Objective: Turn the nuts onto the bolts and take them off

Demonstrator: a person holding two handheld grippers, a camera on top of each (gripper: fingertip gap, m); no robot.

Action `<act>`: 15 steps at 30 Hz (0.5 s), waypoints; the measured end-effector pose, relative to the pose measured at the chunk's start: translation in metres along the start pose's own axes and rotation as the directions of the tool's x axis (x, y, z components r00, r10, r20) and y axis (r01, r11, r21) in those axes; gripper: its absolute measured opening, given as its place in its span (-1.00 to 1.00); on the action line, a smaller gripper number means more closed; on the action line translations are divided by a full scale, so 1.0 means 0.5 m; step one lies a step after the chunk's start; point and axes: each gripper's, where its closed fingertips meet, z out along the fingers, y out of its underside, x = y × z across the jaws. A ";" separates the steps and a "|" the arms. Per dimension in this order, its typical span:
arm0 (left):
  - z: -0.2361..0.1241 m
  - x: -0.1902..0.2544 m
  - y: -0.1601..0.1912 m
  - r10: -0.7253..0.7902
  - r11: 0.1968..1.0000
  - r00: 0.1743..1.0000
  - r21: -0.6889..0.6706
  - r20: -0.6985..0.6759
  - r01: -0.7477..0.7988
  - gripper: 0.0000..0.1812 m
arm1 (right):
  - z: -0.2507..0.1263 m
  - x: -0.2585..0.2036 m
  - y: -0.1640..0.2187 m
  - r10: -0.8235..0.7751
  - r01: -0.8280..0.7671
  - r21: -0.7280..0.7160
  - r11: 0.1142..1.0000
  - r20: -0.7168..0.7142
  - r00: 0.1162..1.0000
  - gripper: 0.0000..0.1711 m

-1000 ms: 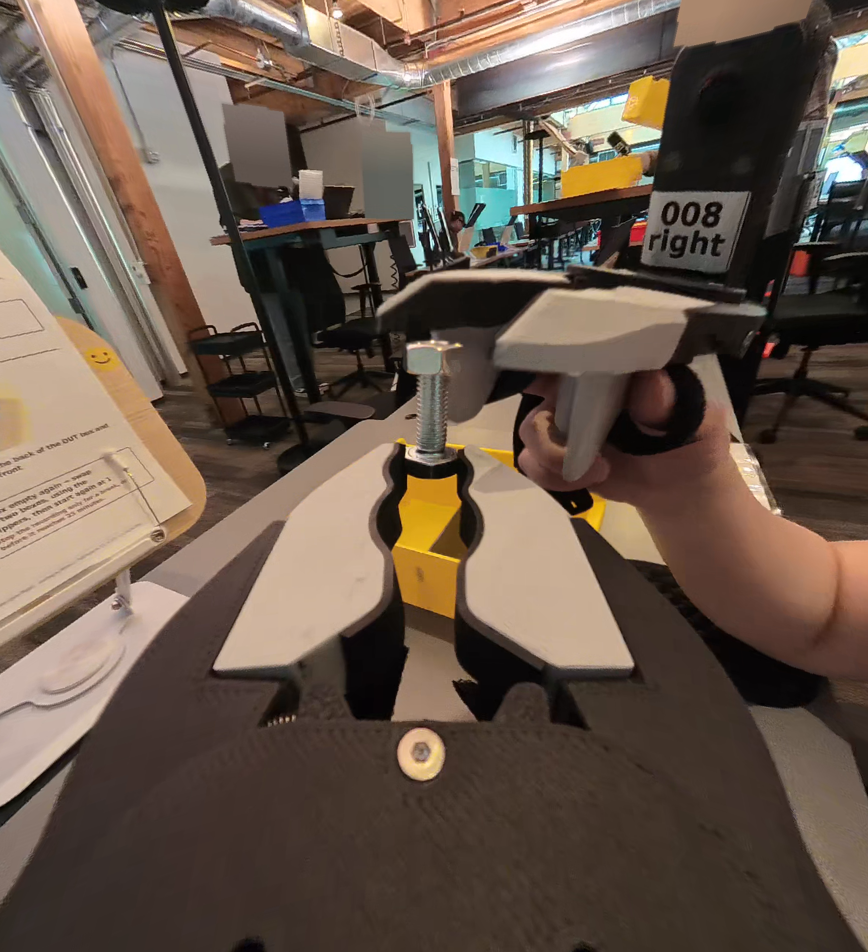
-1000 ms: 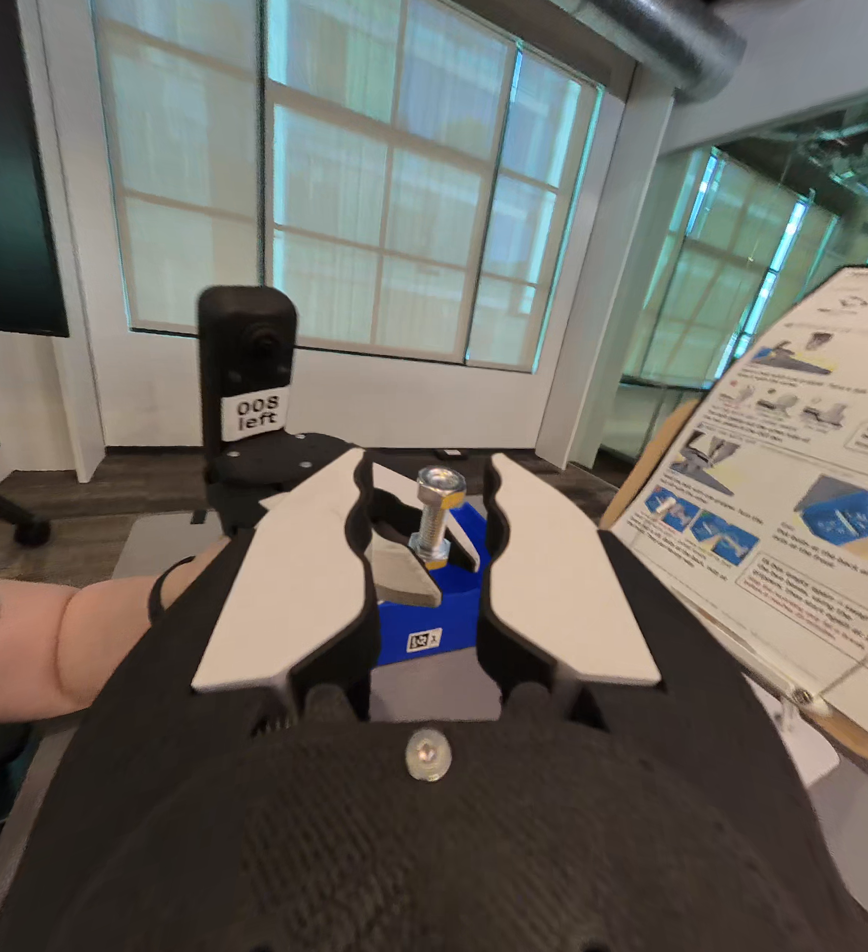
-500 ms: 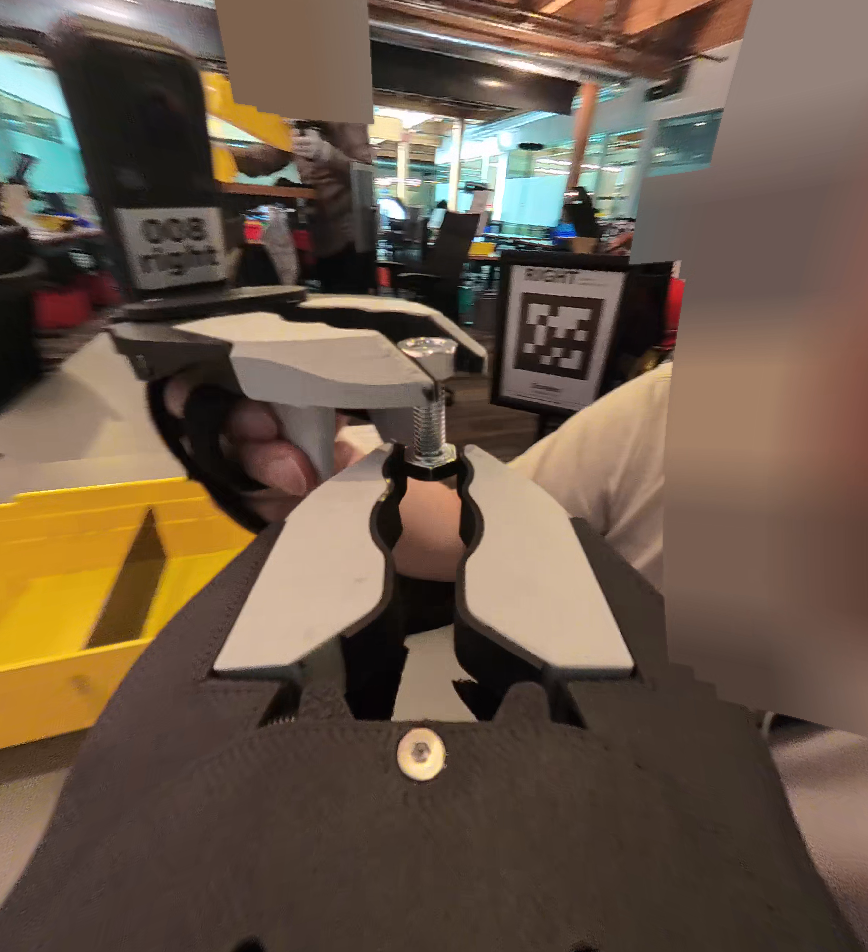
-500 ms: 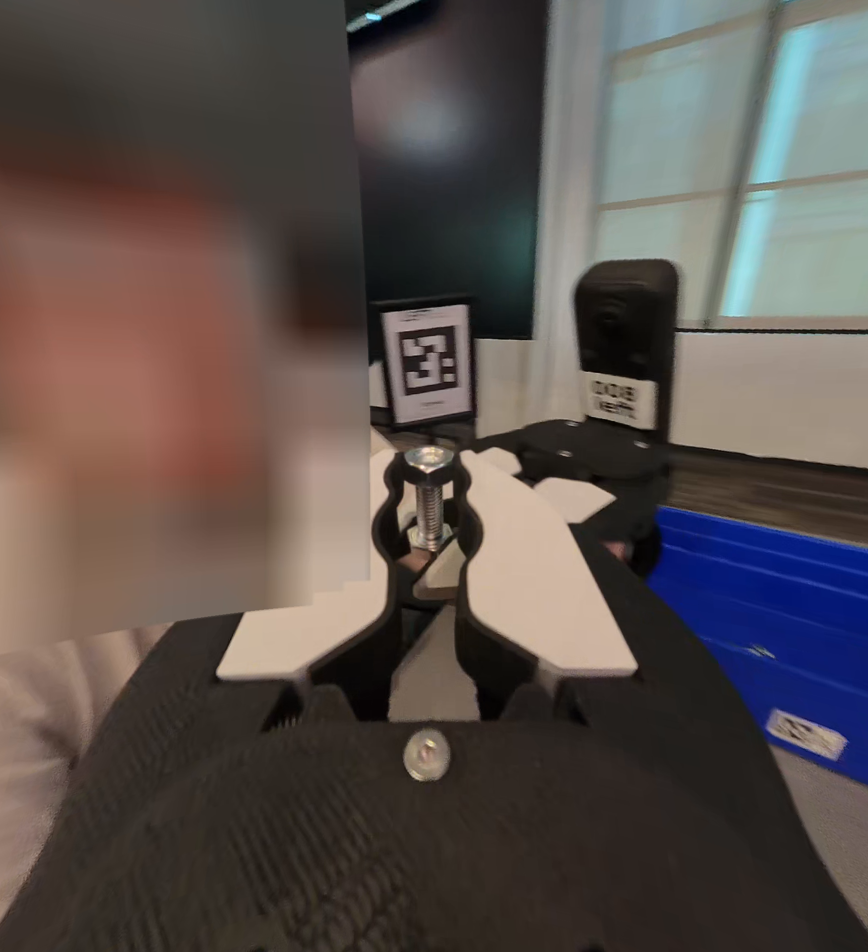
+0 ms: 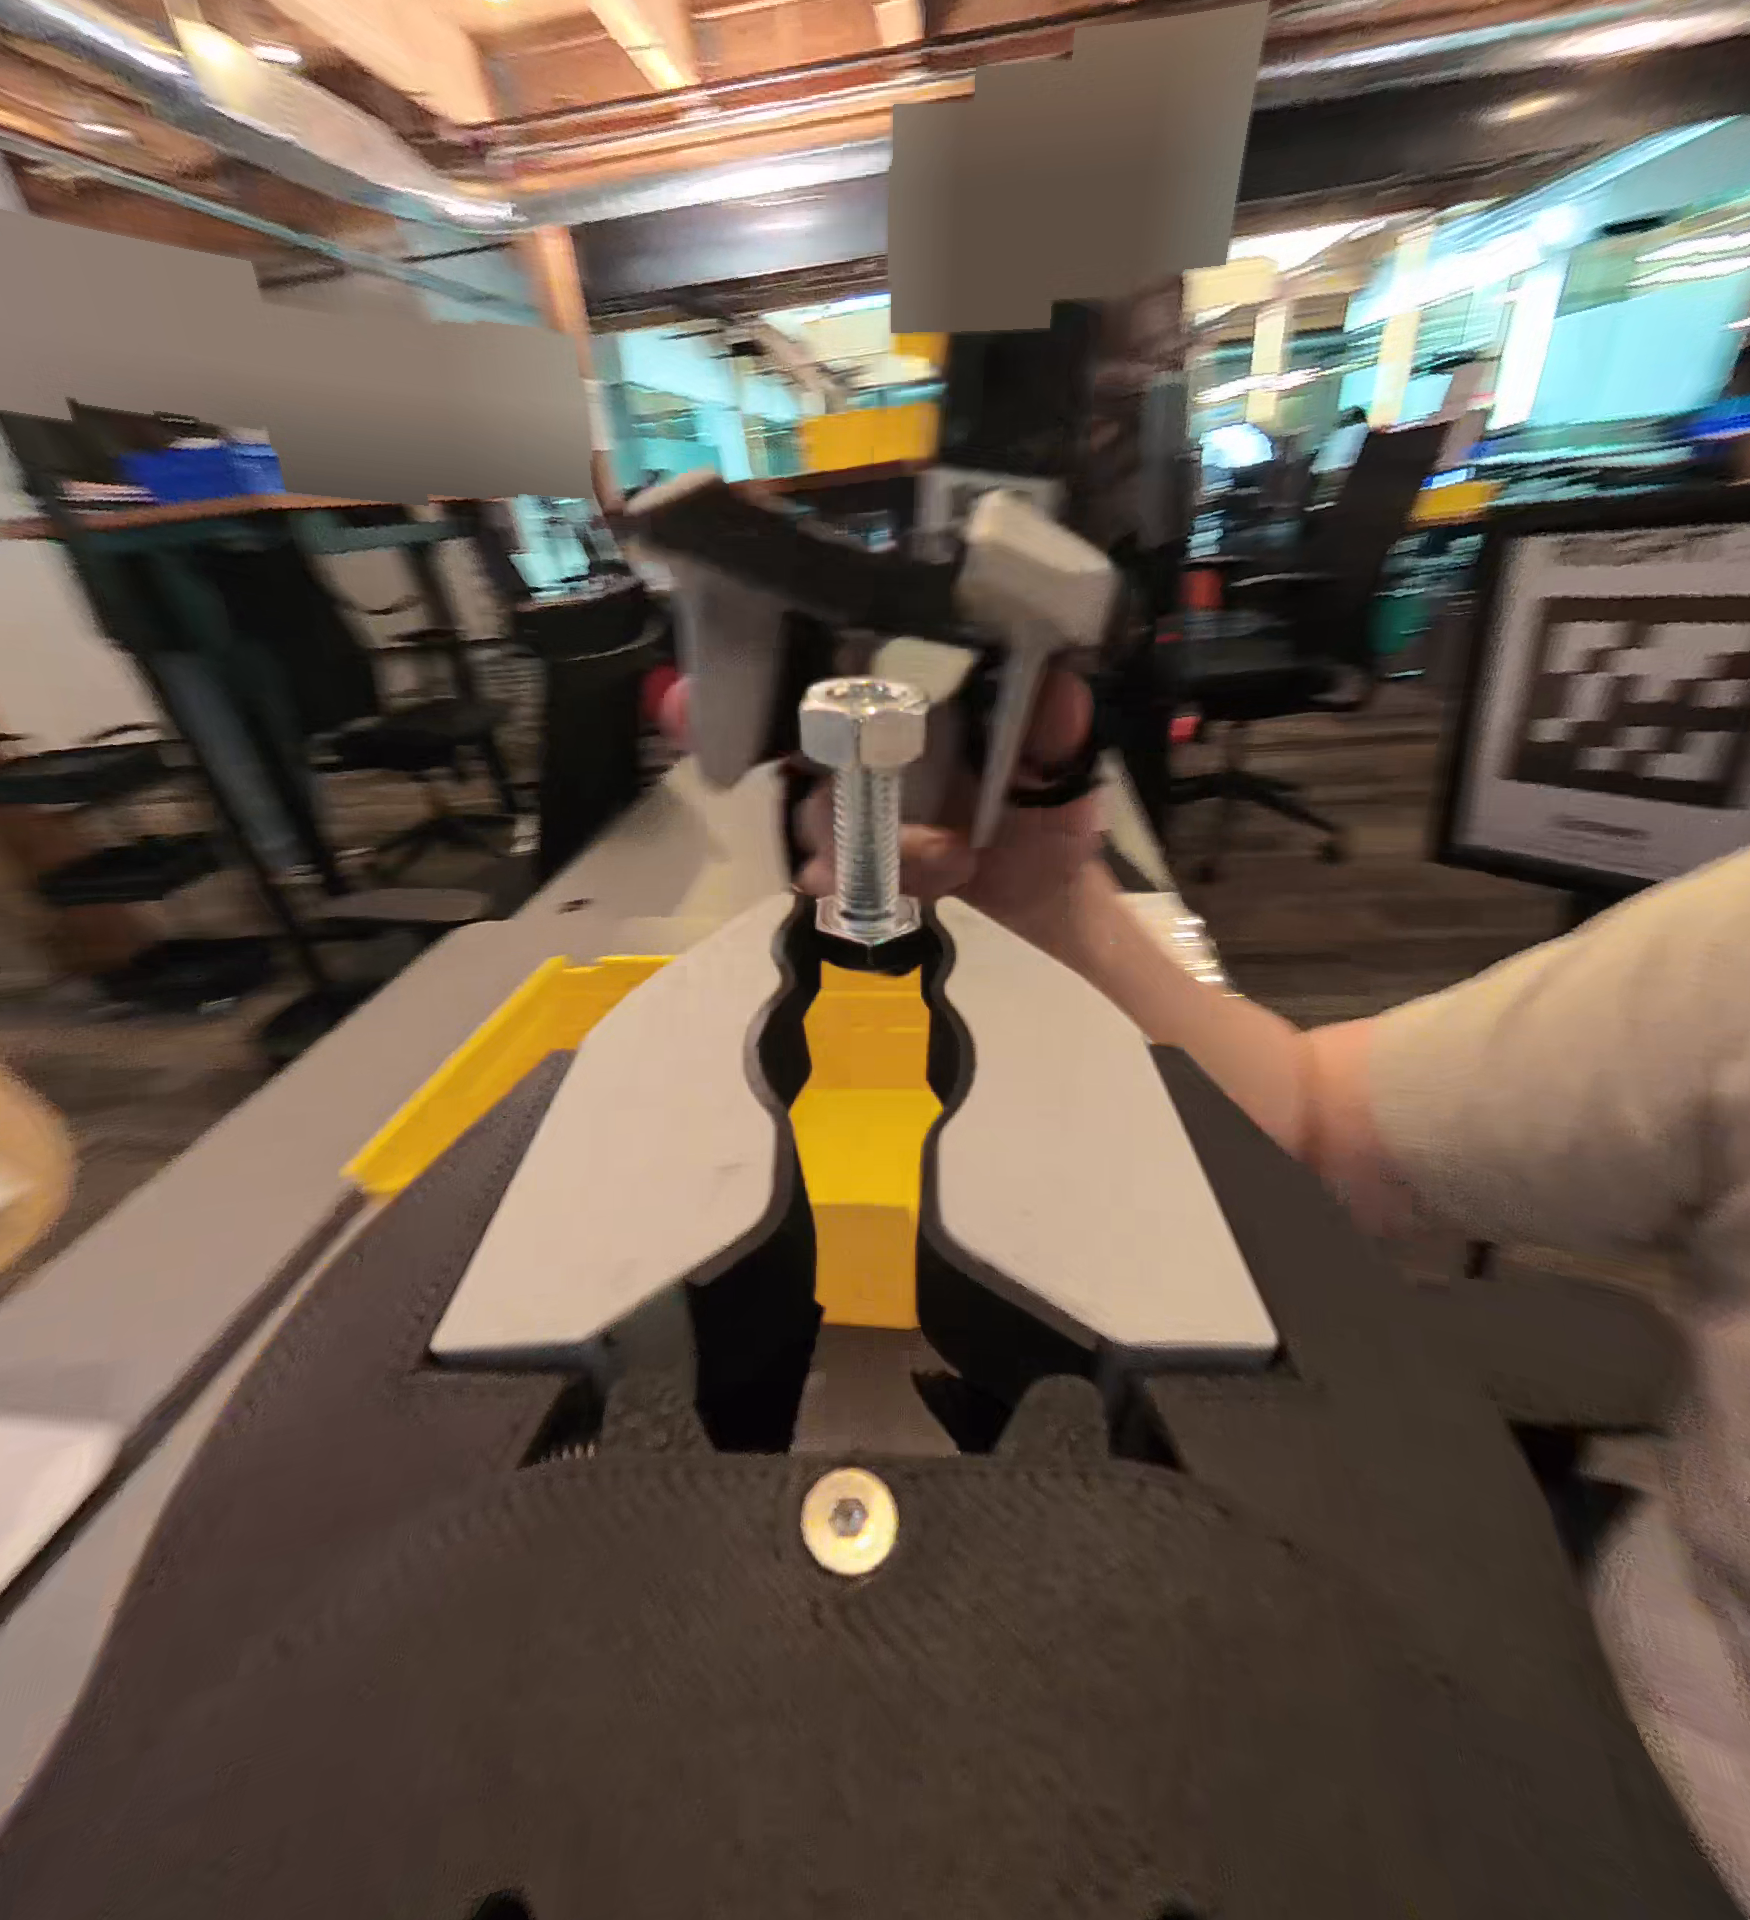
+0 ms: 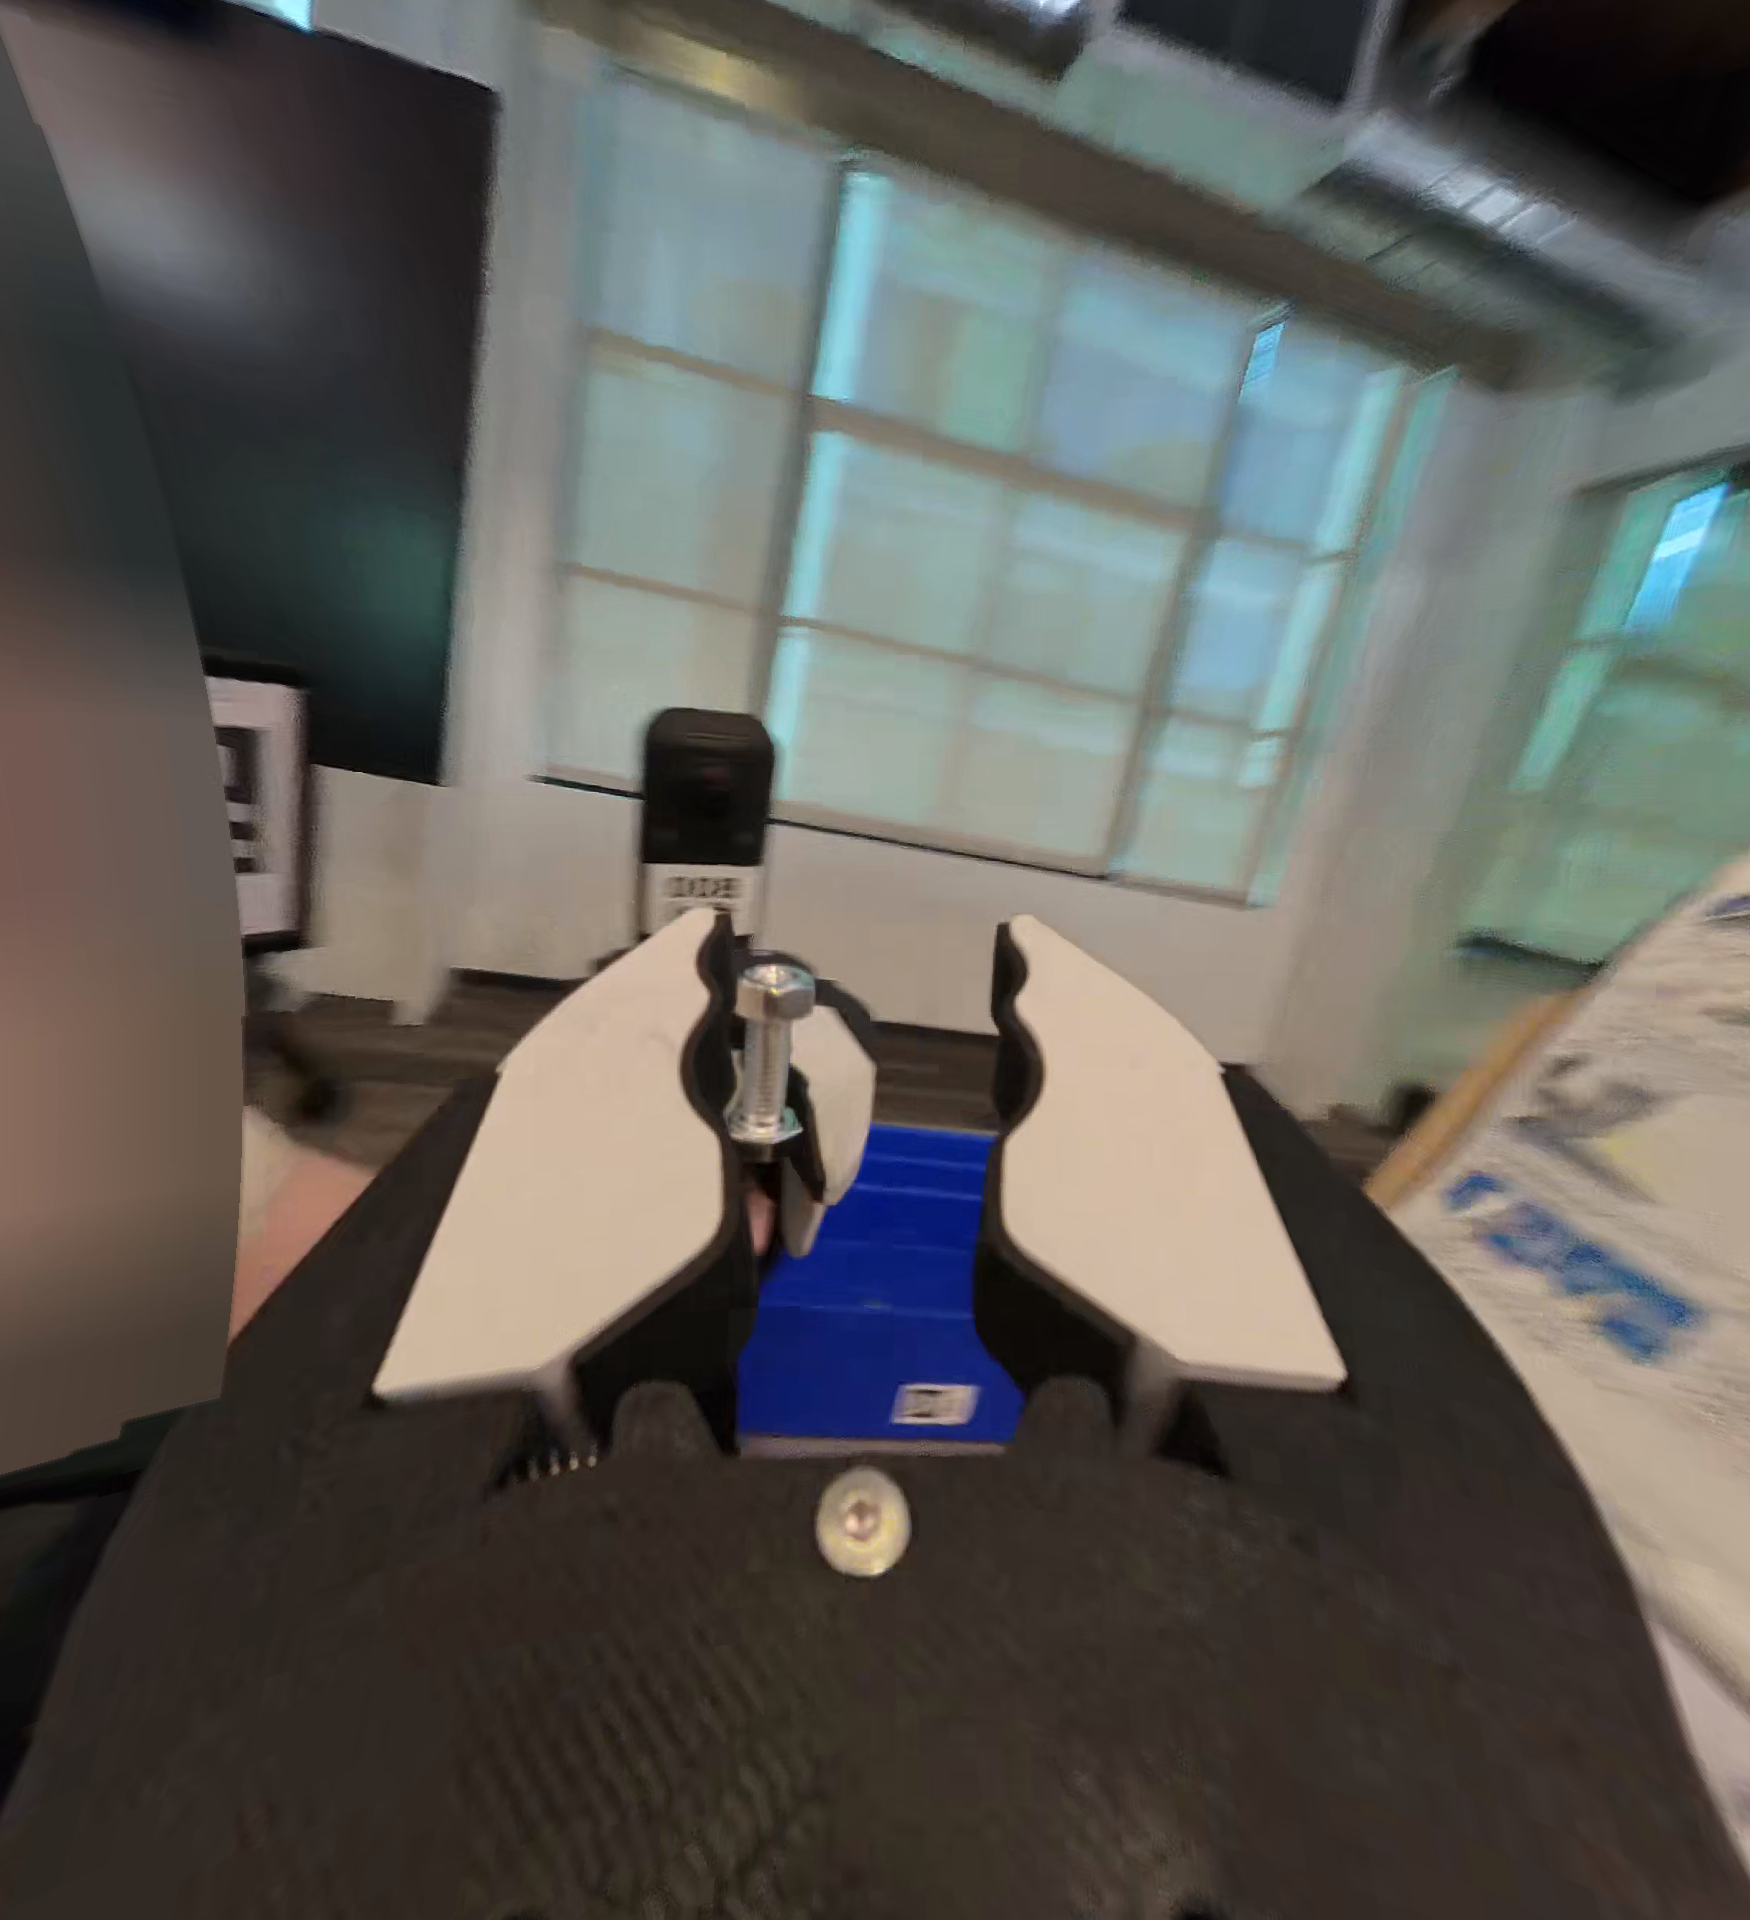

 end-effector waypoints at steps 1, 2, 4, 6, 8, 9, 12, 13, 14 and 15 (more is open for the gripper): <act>-0.004 -0.017 0.001 0.022 1.000 0.998 -0.008 0.067 -0.021 -0.80 | 0.001 0.000 -0.004 -0.059 0.059 -0.013 0.998 -0.051 0.997 -0.46; -0.007 -0.028 0.001 0.031 0.999 0.993 -0.012 0.111 -0.030 -0.80 | 0.005 0.000 -0.001 -0.097 0.093 -0.046 0.995 -0.091 0.991 -0.47; -0.010 -0.043 0.002 0.039 0.999 0.985 -0.016 0.170 -0.037 -0.80 | 0.020 -0.005 0.018 -0.139 0.121 -0.129 0.984 -0.135 0.981 -0.47; -0.009 -0.050 0.009 0.045 0.999 0.980 -0.033 0.195 -0.040 -0.80 | 0.033 -0.007 0.041 -0.168 0.134 -0.201 0.970 -0.165 0.972 -0.51; -0.007 -0.053 0.013 0.061 0.997 0.975 -0.047 0.213 -0.052 -0.80 | 0.039 0.004 0.057 -0.195 0.141 -0.242 0.960 -0.214 0.957 -0.55; -0.005 -0.051 0.015 0.066 0.997 0.975 -0.052 0.211 -0.056 -0.80 | 0.041 0.005 0.066 -0.198 0.138 -0.263 0.955 -0.216 0.956 -0.57; -0.003 -0.045 0.015 0.060 0.997 0.980 -0.056 0.192 -0.050 -0.80 | 0.044 -0.003 0.085 -0.144 0.093 -0.294 0.951 -0.158 0.977 -0.77; -0.002 -0.039 0.014 0.059 0.997 0.984 -0.054 0.170 -0.050 -0.80 | 0.044 -0.008 0.083 -0.113 0.071 -0.283 0.956 -0.134 0.985 -0.77; -0.001 -0.032 0.012 0.056 0.998 0.988 -0.046 0.145 -0.049 -0.80 | 0.043 -0.015 0.079 -0.081 0.052 -0.269 0.962 -0.098 0.992 -0.76; 0.001 -0.020 0.009 0.050 0.998 0.994 -0.035 0.100 -0.046 -0.80 | 0.042 -0.027 0.075 -0.045 0.033 -0.250 0.968 -0.041 0.998 -0.76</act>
